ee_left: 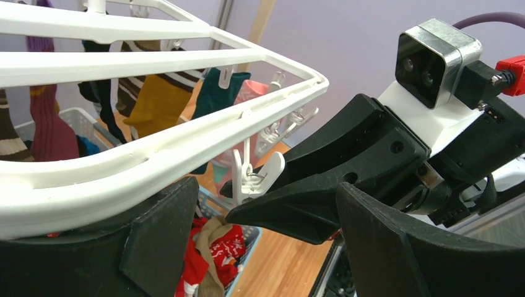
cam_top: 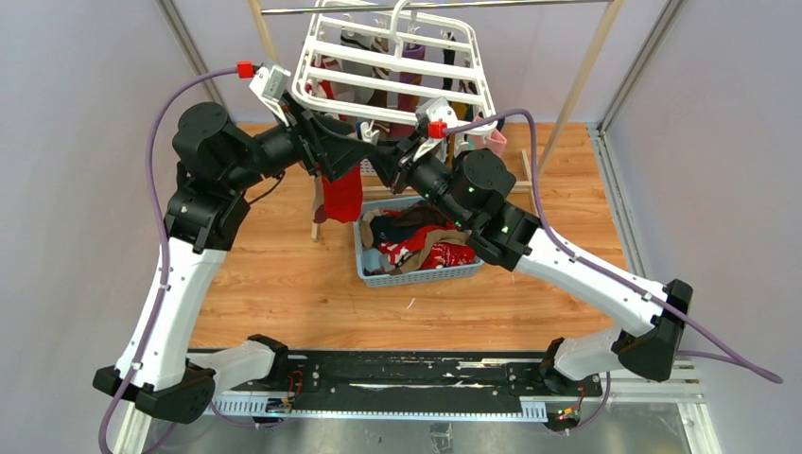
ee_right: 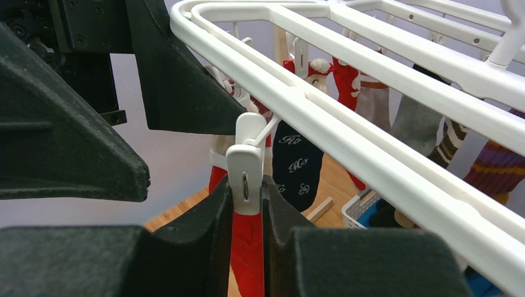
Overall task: Clip the socks to the hanger
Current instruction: Open the clamp at the hanger.
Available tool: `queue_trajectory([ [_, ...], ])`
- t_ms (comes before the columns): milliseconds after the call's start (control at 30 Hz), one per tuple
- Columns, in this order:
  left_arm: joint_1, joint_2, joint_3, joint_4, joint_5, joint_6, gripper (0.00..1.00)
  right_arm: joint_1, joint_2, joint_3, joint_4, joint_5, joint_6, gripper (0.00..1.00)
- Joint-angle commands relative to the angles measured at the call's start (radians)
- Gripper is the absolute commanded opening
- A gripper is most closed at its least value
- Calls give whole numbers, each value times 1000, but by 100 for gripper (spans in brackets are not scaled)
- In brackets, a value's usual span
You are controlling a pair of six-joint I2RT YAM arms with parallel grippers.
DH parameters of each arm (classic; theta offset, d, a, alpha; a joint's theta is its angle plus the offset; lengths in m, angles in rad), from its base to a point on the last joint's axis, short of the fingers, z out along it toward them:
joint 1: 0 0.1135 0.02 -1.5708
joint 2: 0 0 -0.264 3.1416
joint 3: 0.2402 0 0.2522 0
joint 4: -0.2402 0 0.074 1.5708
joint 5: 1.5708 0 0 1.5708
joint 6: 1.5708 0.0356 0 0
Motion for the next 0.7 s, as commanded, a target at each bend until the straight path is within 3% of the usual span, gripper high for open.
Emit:
queue_trajectory([
  [0, -16, 25, 40, 16, -17, 36, 85, 32, 21, 36, -53, -28, 17, 0],
  [267, -24, 47, 50, -12, -41, 88, 81, 53, 46, 71, -82, -28, 13, 0],
  [667, -24, -3, -2, 28, -120, 8, 61, 80, 79, 97, -105, -5, 8, 0],
])
